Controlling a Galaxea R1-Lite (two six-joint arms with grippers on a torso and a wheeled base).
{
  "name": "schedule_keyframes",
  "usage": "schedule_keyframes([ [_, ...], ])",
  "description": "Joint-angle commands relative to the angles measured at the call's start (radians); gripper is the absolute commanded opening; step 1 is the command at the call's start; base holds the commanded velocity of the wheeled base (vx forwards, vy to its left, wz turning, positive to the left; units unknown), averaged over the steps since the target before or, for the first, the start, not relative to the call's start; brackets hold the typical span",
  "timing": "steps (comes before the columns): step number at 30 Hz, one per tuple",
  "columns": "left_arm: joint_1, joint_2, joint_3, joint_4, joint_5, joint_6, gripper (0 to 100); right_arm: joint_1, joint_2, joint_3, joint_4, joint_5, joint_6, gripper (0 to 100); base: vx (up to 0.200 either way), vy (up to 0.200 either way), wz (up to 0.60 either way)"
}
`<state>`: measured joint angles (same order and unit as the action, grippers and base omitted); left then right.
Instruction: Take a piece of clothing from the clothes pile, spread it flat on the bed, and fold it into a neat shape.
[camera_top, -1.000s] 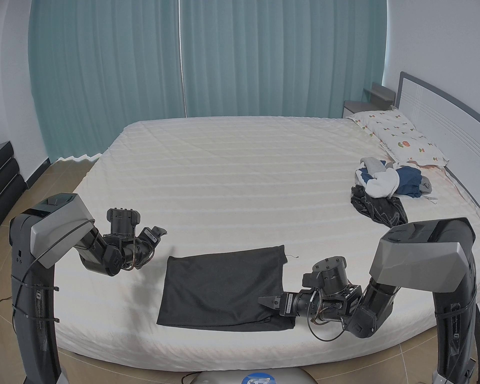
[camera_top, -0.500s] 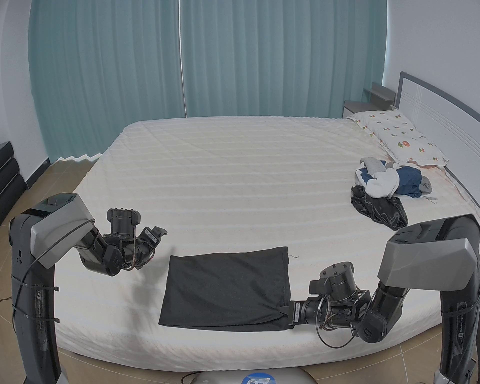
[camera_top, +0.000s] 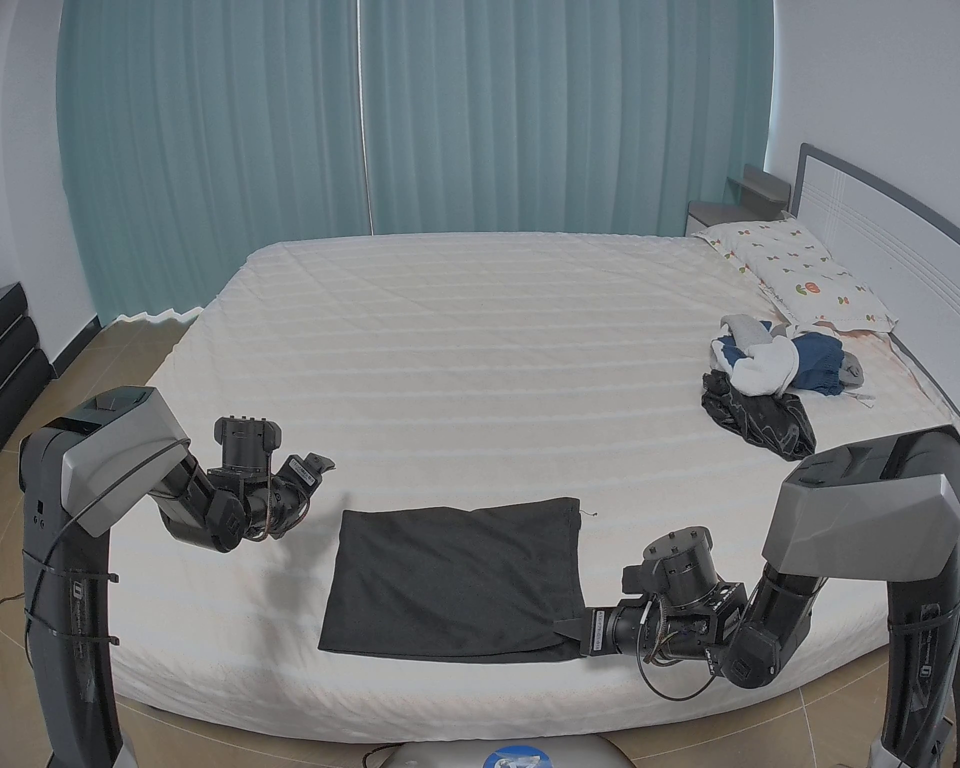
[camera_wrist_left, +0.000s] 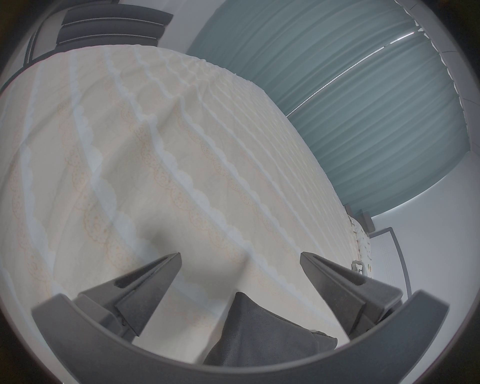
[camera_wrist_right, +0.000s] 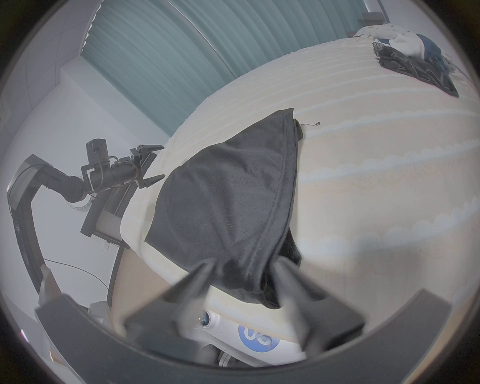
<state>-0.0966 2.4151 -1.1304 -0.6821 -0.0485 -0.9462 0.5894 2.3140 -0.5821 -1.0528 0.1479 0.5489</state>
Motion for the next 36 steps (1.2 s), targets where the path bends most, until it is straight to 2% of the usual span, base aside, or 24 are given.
schedule_keyframes([
  [1, 0.000, 0.002, 0.000, 0.000, 0.001, 0.000, 100, -0.003, -0.002, -0.008, -0.006, -0.002, 0.000, 100, 0.000, 0.000, 0.00],
  [9, -0.002, 0.004, 0.000, -0.002, 0.001, 0.001, 100, -0.100, 0.071, -0.239, 0.043, -0.010, 0.011, 100, 0.000, 0.000, 0.00],
  [10, -0.002, 0.004, 0.000, -0.004, 0.001, 0.001, 100, -0.115, 0.111, -0.344, 0.102, -0.034, 0.016, 100, 0.000, 0.000, 0.00],
  [11, -0.002, 0.006, 0.000, -0.004, 0.001, 0.001, 100, -0.117, 0.114, -0.352, 0.106, -0.037, 0.017, 100, 0.000, 0.000, 0.00],
  [14, -0.002, 0.006, 0.000, -0.005, 0.001, 0.001, 100, -0.131, 0.196, -0.522, 0.186, -0.067, 0.054, 100, 0.000, 0.000, 0.00],
  [16, -0.002, 0.006, 0.000, -0.005, 0.001, 0.001, 100, -0.131, 0.205, -0.545, 0.192, -0.070, 0.063, 100, 0.000, 0.000, 0.00],
  [17, -0.002, 0.006, 0.000, -0.005, 0.001, 0.001, 100, -0.134, 0.235, -0.621, 0.226, -0.077, 0.088, 100, 0.000, 0.000, 0.00],
  [25, -0.003, 0.006, 0.000, -0.005, 0.001, 0.003, 100, -0.149, 0.301, -0.749, 0.274, -0.108, 0.089, 100, 0.000, 0.000, 0.00],
  [26, -0.003, 0.006, 0.000, -0.005, 0.001, 0.003, 100, -0.155, 0.306, -0.759, 0.286, -0.113, 0.088, 0, 0.000, 0.000, 0.00],
  [36, -0.003, 0.007, 0.000, -0.005, 0.001, 0.003, 100, -0.181, 0.317, -0.800, 0.300, -0.131, 0.091, 0, 0.000, 0.000, 0.00],
])
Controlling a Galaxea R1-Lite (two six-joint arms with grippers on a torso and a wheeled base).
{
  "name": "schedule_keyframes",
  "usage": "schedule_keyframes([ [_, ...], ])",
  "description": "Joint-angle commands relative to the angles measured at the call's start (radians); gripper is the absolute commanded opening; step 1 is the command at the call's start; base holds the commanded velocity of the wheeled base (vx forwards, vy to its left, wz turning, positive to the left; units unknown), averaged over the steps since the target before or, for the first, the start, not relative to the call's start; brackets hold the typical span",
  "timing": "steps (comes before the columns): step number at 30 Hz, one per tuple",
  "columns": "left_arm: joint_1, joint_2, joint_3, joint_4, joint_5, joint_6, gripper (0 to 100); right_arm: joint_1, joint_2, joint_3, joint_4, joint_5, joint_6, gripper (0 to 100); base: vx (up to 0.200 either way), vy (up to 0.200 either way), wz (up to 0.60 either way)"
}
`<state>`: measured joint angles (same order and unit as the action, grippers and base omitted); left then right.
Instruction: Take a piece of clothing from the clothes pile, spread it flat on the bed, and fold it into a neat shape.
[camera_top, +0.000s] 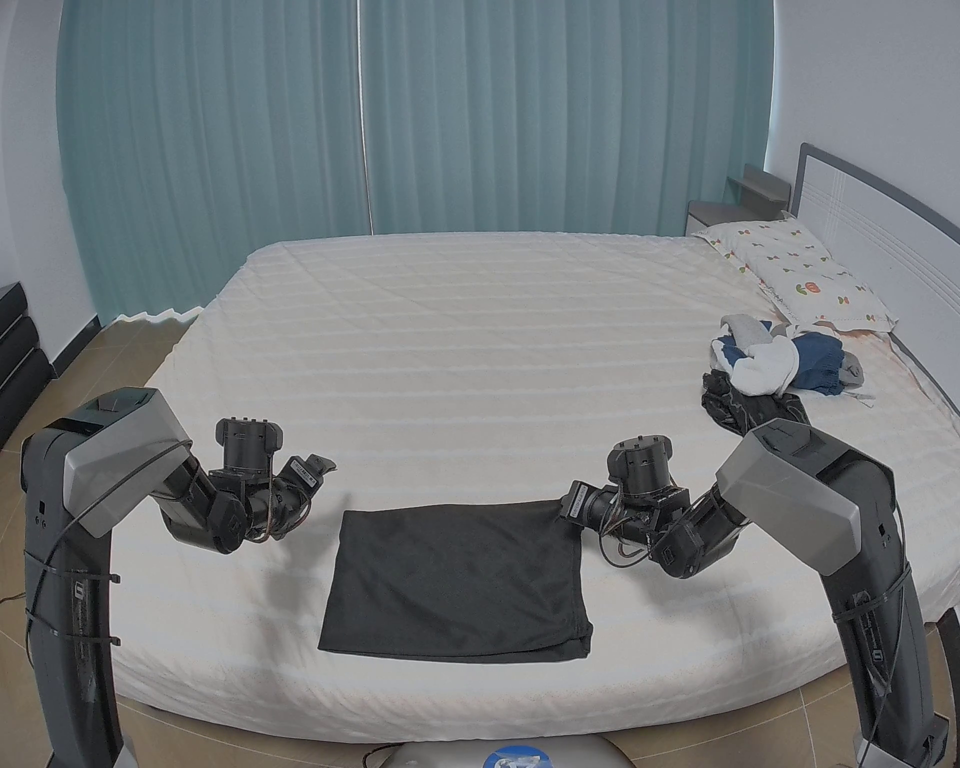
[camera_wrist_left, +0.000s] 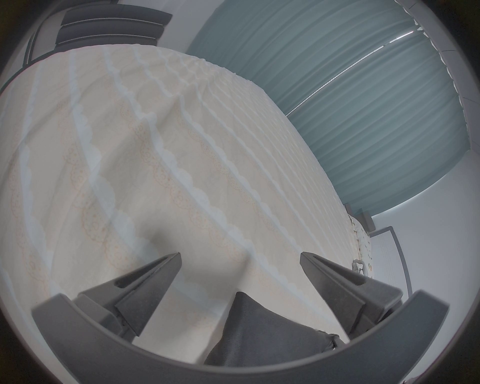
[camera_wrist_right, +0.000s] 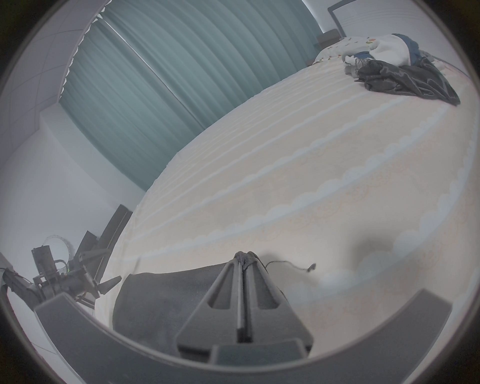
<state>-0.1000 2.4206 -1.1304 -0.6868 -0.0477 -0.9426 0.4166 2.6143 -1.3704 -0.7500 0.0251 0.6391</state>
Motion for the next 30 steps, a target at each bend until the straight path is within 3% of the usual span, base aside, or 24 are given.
schedule_keyframes([
  [1, 0.000, 0.002, 0.000, 0.000, 0.000, -0.001, 100, -0.015, 0.018, -0.019, -0.006, -0.022, 0.001, 0, 0.000, 0.000, 0.00],
  [13, -0.001, 0.002, 0.000, 0.000, 0.002, -0.001, 100, -0.022, 0.040, -0.038, -0.008, -0.030, 0.005, 0, 0.000, 0.000, 0.00],
  [14, -0.001, 0.002, 0.000, 0.000, 0.002, -0.001, 100, -0.021, 0.040, -0.032, -0.008, -0.030, 0.005, 100, 0.000, 0.000, 0.00],
  [21, 0.000, -0.003, 0.000, 0.004, -0.001, -0.002, 100, -0.024, 0.017, 0.010, -0.052, -0.033, -0.009, 100, 0.000, 0.000, 0.00],
  [26, 0.006, -0.045, 0.006, 0.007, -0.001, -0.004, 100, -0.061, -0.154, 0.179, -0.068, -0.031, -0.007, 100, 0.000, 0.000, 0.00],
  [30, 0.017, -0.207, 0.060, 0.001, -0.001, 0.005, 100, -0.127, -0.415, 0.481, -0.160, -0.031, -0.012, 100, 0.000, 0.000, 0.00],
])
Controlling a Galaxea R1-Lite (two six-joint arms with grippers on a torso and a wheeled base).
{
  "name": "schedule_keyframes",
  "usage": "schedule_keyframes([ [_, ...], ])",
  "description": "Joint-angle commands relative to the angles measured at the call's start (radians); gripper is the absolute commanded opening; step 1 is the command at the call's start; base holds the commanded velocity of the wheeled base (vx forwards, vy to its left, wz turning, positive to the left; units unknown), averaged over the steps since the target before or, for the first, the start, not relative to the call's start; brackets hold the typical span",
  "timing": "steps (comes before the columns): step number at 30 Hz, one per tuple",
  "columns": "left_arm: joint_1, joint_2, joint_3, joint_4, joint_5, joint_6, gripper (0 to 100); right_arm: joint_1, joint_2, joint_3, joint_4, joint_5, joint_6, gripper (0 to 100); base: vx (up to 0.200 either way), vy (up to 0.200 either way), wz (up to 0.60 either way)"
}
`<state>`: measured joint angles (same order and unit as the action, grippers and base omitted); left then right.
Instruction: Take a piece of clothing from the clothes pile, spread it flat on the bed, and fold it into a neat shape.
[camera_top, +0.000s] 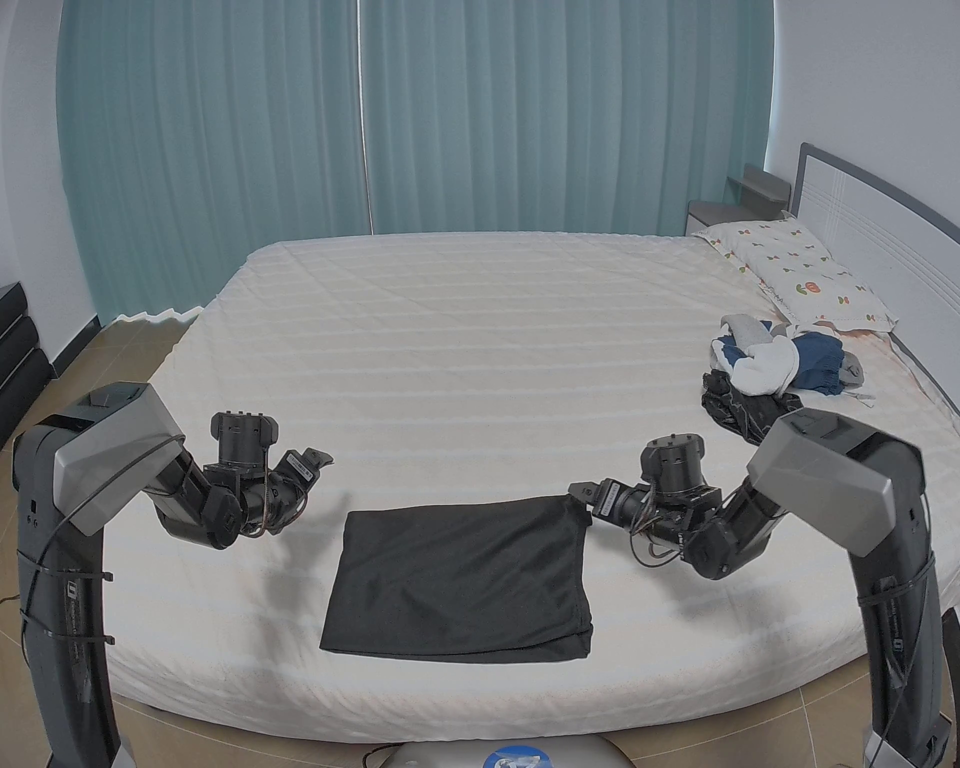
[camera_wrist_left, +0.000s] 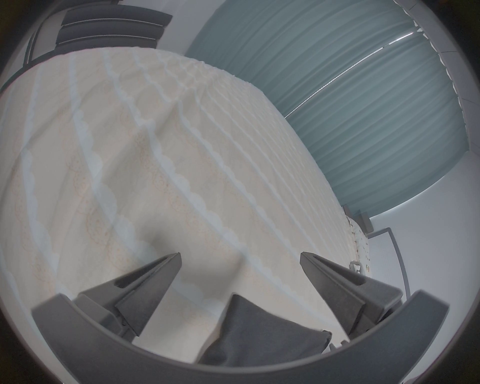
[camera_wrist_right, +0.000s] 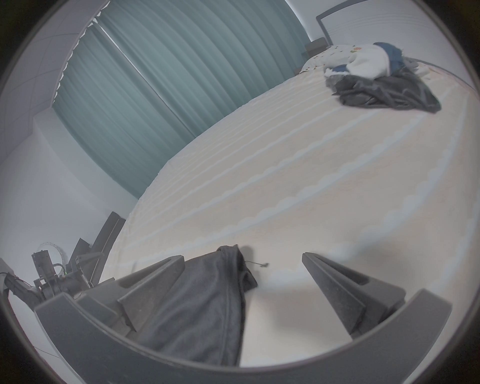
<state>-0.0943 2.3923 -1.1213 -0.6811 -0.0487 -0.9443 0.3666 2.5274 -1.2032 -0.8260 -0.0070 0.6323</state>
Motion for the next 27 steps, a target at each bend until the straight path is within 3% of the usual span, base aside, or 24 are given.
schedule_keyframes([
  [1, 0.011, -0.190, 0.054, -0.005, 0.000, 0.007, 100, -0.081, -0.346, 0.333, -0.093, 0.001, -0.005, 100, 0.000, 0.000, 0.00],
  [5, 0.014, -0.374, 0.155, 0.000, 0.000, 0.028, 100, -0.103, -0.610, 0.625, -0.180, 0.001, -0.034, 100, 0.000, 0.000, 0.00],
  [8, 0.018, -0.535, 0.308, -0.011, -0.003, 0.116, 100, -0.094, -0.806, 0.797, -0.220, -0.001, -0.060, 100, 0.000, 0.000, 0.00],
  [15, 0.016, -0.823, 0.529, -0.077, -0.006, 0.203, 100, -0.100, -1.144, 0.978, -0.211, -0.001, -0.151, 100, 0.000, 0.000, 0.00],
  [17, 0.008, -0.975, 0.603, -0.069, -0.006, 0.248, 100, -0.104, -1.296, 1.034, -0.171, -0.008, -0.192, 100, 0.000, 0.000, 0.00],
  [23, 0.008, -1.210, 0.736, -0.066, 0.020, 0.390, 100, -0.104, -1.624, 1.087, 0.073, -0.044, -0.321, 100, 0.000, 0.000, 0.00],
  [27, 0.010, -1.366, 0.799, -0.005, 0.105, 0.499, 100, -0.149, -1.851, 1.087, 0.288, -0.044, -0.382, 100, 0.000, 0.000, 0.00],
])
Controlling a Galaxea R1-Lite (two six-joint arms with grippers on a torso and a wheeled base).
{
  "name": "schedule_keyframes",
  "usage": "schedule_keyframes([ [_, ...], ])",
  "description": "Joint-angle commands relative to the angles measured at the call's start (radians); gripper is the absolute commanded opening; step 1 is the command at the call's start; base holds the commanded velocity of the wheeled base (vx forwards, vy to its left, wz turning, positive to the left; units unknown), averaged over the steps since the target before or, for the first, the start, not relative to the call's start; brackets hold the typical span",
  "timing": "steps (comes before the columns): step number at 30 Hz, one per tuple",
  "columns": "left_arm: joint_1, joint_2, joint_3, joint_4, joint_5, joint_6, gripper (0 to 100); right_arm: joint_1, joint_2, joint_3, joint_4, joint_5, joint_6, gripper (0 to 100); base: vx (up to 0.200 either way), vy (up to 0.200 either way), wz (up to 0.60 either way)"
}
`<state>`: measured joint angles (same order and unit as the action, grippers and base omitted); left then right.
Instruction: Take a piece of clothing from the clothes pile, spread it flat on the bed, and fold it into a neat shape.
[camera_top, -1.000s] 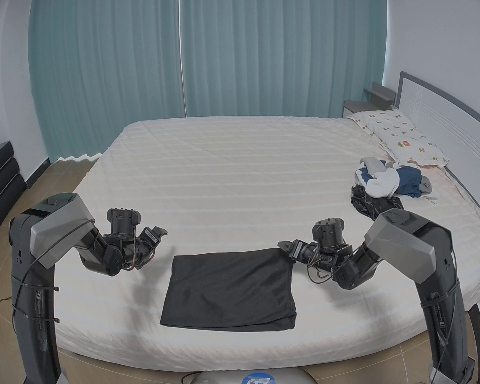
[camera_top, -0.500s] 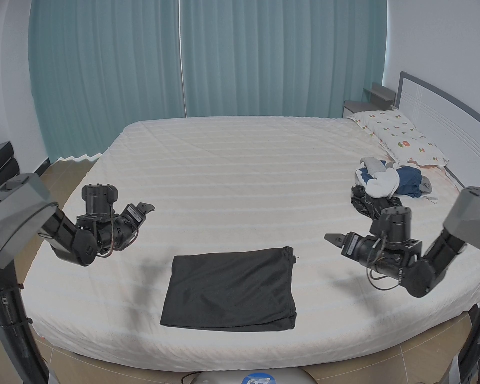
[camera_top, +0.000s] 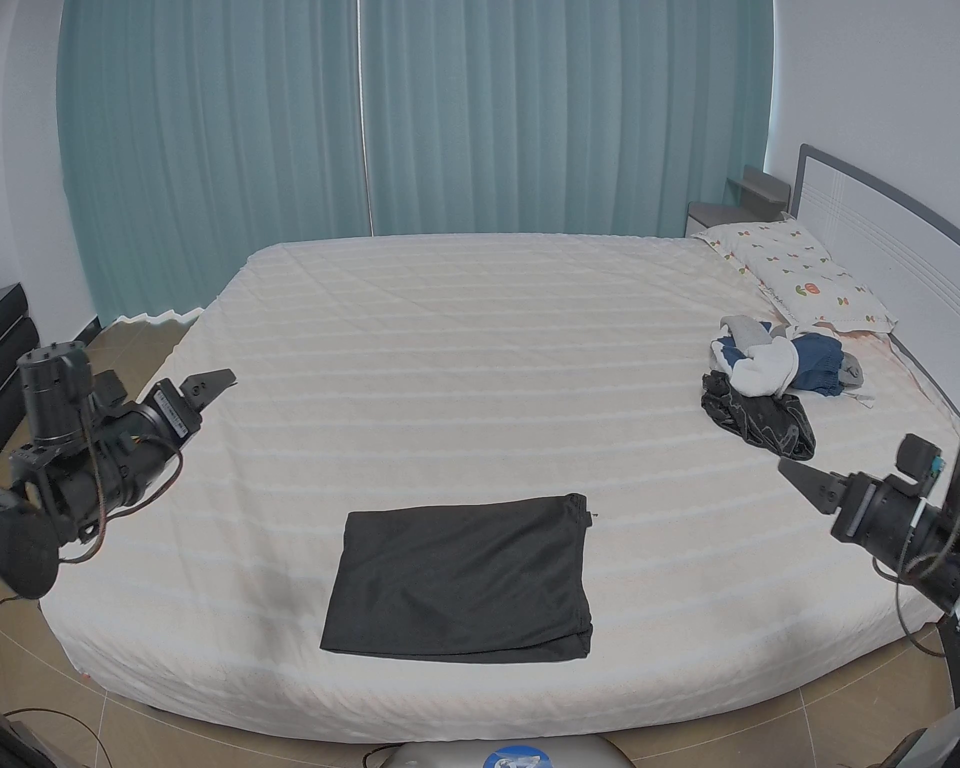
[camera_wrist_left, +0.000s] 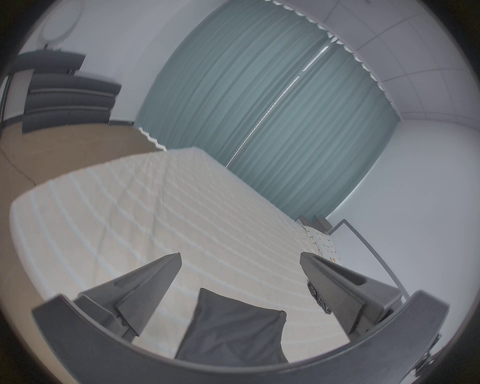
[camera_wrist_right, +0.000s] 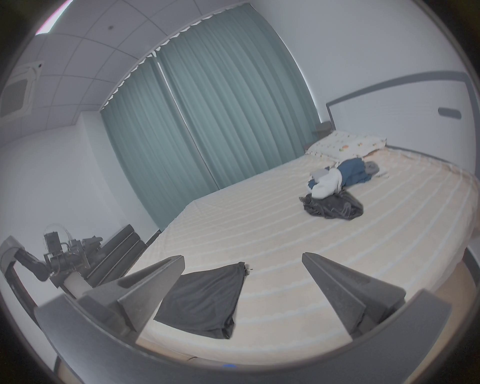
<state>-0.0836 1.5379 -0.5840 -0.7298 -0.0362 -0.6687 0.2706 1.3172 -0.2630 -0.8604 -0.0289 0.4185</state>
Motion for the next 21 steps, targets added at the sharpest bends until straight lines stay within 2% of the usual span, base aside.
schedule_keyframes([
  [1, -0.001, -0.555, 0.271, 0.086, 0.131, 0.265, 100, -0.073, -0.694, 0.146, 0.374, -0.020, -0.191, 100, 0.000, 0.000, 0.00],
  [3, -0.001, -0.610, 0.277, 0.139, 0.167, 0.307, 100, -0.097, -0.753, 0.148, 0.432, -0.020, -0.213, 100, 0.000, 0.000, 0.00],
  [4, -0.001, -0.699, 0.280, 0.221, 0.196, 0.351, 100, -0.130, -0.836, 0.142, 0.508, -0.009, -0.234, 100, 0.000, 0.000, 0.00],
  [8, 0.004, -0.892, 0.260, 0.412, 0.211, 0.414, 100, -0.188, -1.007, 0.120, 0.659, -0.003, -0.299, 100, 0.000, 0.000, 0.00],
  [9, 0.004, -0.892, 0.260, 0.412, 0.211, 0.414, 100, -0.188, -1.007, 0.120, 0.659, -0.003, -0.299, 100, 0.000, 0.000, 0.00],
  [10, 0.005, -0.983, 0.248, 0.509, 0.225, 0.449, 100, -0.209, -1.095, 0.108, 0.747, -0.002, -0.362, 100, 0.000, 0.000, 0.00],
  [11, 0.005, -1.019, 0.245, 0.549, 0.240, 0.468, 100, -0.203, -1.138, 0.094, 0.798, -0.002, -0.389, 100, 0.000, 0.000, 0.00],
  [16, 0.007, -1.144, 0.251, 0.633, 0.325, 0.532, 100, -0.208, -1.233, -0.012, 1.058, -0.006, -0.440, 100, 0.000, 0.000, 0.00],
  [21, 0.010, -1.240, 0.262, 0.727, 0.387, 0.564, 100, -0.237, -1.259, -0.022, 1.112, -0.008, -0.442, 100, 0.000, 0.000, 0.00],
])
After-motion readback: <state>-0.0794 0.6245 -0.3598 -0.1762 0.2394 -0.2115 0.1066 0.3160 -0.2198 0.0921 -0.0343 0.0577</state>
